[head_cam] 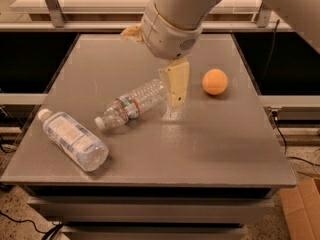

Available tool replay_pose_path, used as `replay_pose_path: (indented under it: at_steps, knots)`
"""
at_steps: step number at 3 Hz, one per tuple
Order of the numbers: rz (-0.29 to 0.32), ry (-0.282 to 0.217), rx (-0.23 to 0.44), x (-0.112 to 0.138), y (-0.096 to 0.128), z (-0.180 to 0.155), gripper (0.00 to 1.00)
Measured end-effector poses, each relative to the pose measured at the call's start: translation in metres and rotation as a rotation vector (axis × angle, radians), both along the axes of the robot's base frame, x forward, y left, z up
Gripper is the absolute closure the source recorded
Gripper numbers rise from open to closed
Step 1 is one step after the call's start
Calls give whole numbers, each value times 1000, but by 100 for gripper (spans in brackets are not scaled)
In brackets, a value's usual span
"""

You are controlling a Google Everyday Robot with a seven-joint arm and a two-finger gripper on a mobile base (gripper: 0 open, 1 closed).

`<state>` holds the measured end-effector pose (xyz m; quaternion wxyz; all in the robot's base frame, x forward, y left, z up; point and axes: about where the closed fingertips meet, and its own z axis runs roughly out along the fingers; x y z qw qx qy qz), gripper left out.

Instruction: Place water bottle upright

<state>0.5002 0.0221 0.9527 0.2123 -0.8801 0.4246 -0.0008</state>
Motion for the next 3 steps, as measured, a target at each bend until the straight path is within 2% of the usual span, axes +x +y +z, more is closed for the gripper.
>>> replay_pose_path:
  at_steps: [1,2,3]
  knots:
    - [143,-2,3,4,28,-11,0]
    - [247,7,-26,6,51,-28,0]
    - [311,36,-66,8,68,-51,0]
